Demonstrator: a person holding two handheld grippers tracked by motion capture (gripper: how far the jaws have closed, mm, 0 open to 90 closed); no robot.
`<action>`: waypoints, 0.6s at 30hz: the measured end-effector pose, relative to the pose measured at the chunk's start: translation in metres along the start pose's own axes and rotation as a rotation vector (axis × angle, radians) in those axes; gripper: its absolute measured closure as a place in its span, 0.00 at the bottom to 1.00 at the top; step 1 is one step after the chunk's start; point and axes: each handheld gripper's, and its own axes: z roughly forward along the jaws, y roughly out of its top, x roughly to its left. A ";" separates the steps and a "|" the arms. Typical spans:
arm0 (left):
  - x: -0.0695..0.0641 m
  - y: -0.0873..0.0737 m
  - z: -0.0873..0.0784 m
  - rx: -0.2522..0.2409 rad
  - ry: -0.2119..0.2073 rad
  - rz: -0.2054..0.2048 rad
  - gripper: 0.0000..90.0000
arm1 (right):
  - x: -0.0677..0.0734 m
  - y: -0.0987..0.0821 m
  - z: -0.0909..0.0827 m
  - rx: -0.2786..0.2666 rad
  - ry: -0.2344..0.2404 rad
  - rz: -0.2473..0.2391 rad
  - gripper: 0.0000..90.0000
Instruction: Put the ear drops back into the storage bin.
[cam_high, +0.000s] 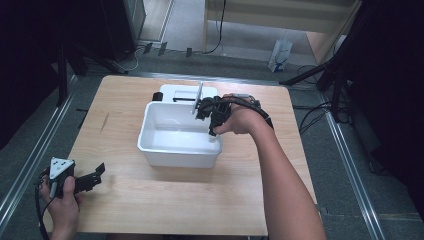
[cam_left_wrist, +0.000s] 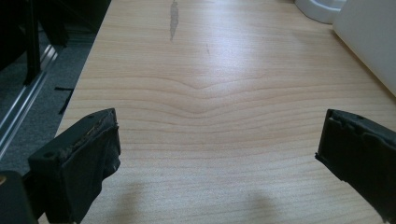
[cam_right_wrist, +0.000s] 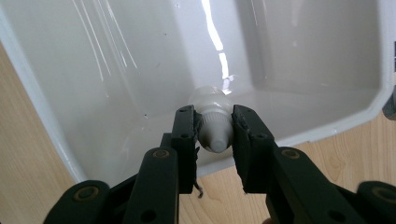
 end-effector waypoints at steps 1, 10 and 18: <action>0.000 0.000 0.000 0.000 -0.001 0.000 0.00 | 0.000 0.000 0.004 0.003 0.002 -0.004 0.80; 0.000 0.000 0.000 -0.001 -0.001 -0.001 0.00 | 0.001 -0.001 0.018 0.013 0.012 -0.024 0.80; 0.000 0.000 0.000 -0.001 -0.002 0.000 0.00 | 0.002 0.001 0.033 0.039 -0.002 -0.048 0.80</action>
